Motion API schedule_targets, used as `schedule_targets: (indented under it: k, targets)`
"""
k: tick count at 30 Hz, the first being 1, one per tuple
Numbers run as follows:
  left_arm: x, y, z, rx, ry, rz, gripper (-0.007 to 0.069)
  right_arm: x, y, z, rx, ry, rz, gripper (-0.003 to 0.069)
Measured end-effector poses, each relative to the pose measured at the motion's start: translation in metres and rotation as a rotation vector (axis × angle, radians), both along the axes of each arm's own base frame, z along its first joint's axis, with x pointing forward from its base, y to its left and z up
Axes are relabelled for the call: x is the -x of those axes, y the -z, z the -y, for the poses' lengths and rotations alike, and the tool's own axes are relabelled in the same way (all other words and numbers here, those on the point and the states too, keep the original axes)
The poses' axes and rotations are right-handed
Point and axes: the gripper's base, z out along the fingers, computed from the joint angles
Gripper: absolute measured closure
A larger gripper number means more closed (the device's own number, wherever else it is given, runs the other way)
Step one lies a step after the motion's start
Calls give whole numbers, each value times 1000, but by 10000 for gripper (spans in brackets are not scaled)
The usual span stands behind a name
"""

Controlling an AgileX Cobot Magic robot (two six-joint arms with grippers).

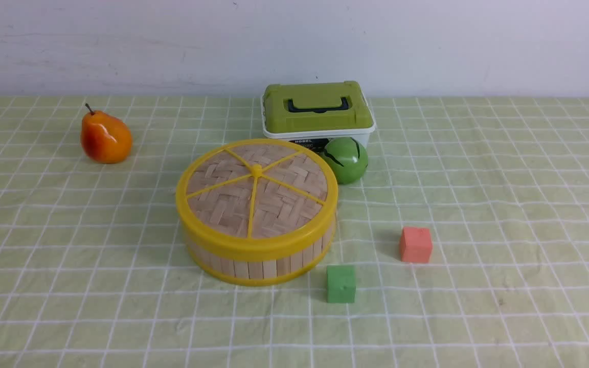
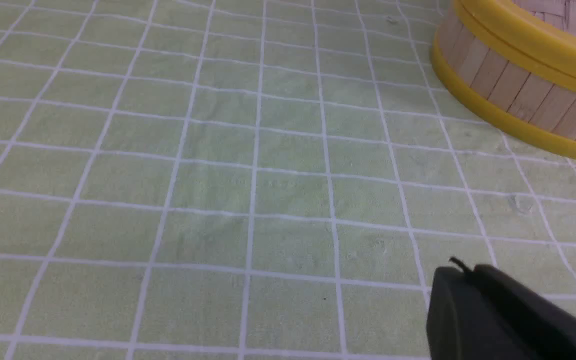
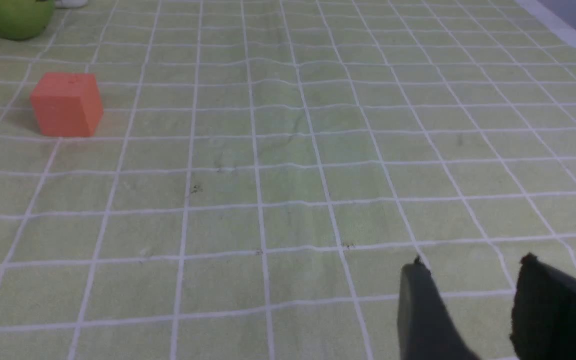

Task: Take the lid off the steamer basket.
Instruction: Use the left arm to lift the lid of the steamer

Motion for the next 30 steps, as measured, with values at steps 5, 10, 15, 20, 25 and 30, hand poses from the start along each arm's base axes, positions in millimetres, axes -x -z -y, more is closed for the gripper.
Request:
schedule_targets:
  k: [5, 10, 15, 20, 25, 30]
  targets:
    - [0, 0, 0, 0, 0, 0, 606, 0, 0, 0, 0, 0, 0, 418]
    - [0, 0, 0, 0, 0, 0, 602, 0, 0, 0, 0, 0, 0, 418]
    - [0, 0, 0, 0, 0, 0, 595, 0, 0, 0, 0, 0, 0, 416]
    - [0, 0, 0, 0, 0, 0, 592, 0, 0, 0, 0, 0, 0, 415]
    - [0, 0, 0, 1, 0, -1, 585, 0, 0, 0, 0, 0, 0, 415]
    - [0, 0, 0, 1, 0, -1, 585, 0, 0, 0, 0, 0, 0, 415]
